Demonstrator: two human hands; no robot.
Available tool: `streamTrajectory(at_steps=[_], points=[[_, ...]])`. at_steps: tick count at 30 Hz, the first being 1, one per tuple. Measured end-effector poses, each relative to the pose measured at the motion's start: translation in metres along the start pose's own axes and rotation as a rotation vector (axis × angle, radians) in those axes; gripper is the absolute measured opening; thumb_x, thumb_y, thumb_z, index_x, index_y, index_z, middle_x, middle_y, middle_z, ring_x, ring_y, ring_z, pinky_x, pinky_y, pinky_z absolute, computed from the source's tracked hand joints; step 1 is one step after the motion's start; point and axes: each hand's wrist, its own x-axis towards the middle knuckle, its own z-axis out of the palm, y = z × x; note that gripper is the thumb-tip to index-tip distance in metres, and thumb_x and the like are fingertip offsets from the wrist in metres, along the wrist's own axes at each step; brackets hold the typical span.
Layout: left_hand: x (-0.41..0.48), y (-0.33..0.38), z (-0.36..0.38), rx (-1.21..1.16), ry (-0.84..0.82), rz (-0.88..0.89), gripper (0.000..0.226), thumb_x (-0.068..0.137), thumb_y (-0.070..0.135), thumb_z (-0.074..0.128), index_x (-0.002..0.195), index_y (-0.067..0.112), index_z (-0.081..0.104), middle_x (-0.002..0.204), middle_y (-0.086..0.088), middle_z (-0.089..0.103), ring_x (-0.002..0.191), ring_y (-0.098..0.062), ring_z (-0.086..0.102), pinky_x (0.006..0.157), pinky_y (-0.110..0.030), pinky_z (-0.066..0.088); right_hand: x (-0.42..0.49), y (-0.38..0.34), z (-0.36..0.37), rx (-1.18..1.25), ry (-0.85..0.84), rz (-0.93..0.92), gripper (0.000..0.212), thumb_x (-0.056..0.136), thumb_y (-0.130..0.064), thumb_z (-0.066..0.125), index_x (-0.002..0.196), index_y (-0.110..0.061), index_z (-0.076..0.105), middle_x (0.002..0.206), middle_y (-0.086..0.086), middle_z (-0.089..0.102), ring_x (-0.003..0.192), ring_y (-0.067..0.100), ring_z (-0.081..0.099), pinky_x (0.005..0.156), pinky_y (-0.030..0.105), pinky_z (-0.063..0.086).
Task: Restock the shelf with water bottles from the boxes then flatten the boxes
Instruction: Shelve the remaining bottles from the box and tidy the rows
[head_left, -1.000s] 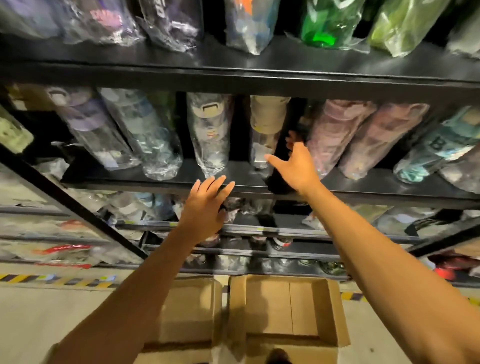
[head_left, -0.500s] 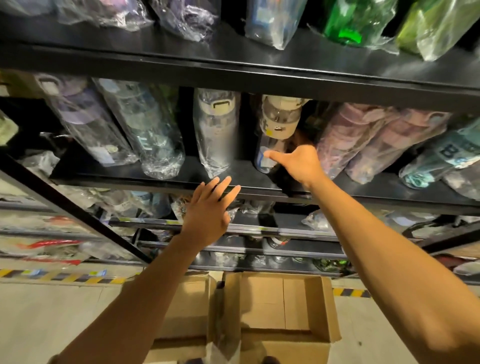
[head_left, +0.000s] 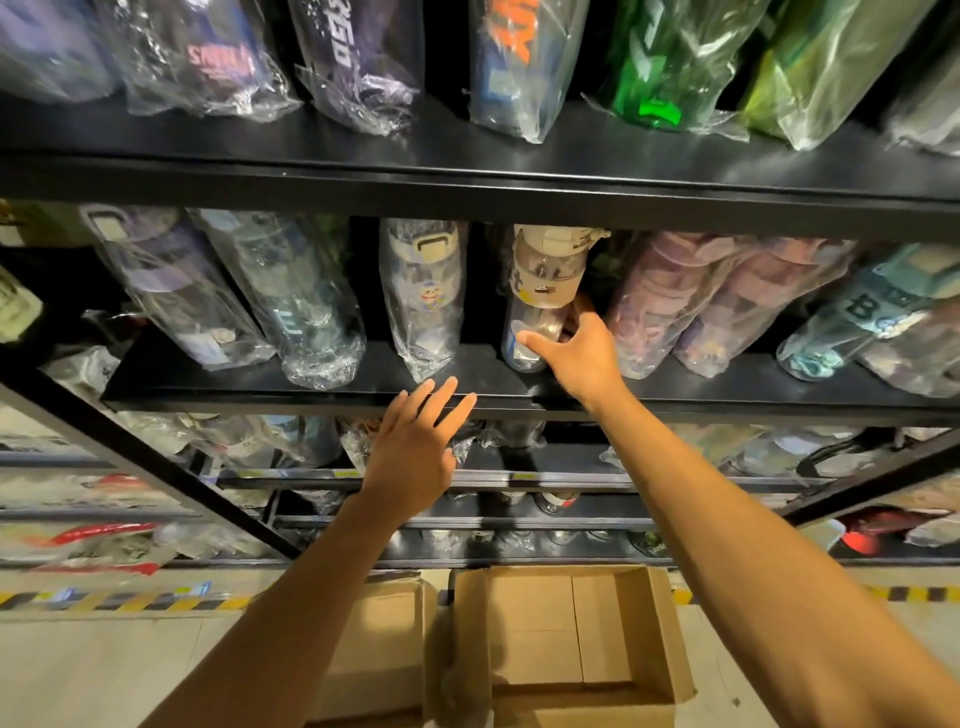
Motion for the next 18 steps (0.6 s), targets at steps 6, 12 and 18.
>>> streamTrajectory(at_steps=[6, 12, 18], points=[[-0.002, -0.009, -0.003, -0.061, 0.023, 0.082, 0.087, 0.075, 0.015, 0.067, 0.158, 0.019, 0.040, 0.164, -0.012, 0.036, 0.148, -0.037, 0.036, 0.120, -0.057, 0.030, -0.018, 0.006, -0.001, 0.128, -0.047, -0.011, 0.082, 0.072, -0.040, 0.092, 0.139, -0.019, 0.048, 0.132, -0.008, 0.062, 0.121, 0.012, 0.062, 0.106, 0.037, 0.052], [-0.008, -0.039, -0.020, -0.196, 0.113, 0.054, 0.065, 0.076, 0.011, 0.064, 0.141, 0.010, 0.061, 0.148, -0.016, 0.054, 0.135, -0.037, 0.050, 0.114, -0.058, 0.039, -0.107, 0.015, 0.005, 0.210, 0.180, -0.005, 0.033, 0.089, -0.016, 0.081, 0.118, -0.016, 0.066, 0.104, 0.000, 0.072, 0.092, 0.006, 0.068, 0.089, 0.030, 0.056], [-0.032, -0.091, -0.033, -0.099, 0.101, 0.017, 0.063, 0.082, 0.019, 0.050, 0.144, 0.010, 0.057, 0.146, -0.017, 0.054, 0.134, -0.038, 0.050, 0.113, -0.055, 0.041, -0.100, -0.026, 0.055, 0.191, -0.102, -0.091, 0.060, 0.092, -0.028, 0.079, 0.144, -0.016, 0.053, 0.140, 0.002, 0.062, 0.128, 0.010, 0.059, 0.113, 0.032, 0.046]])
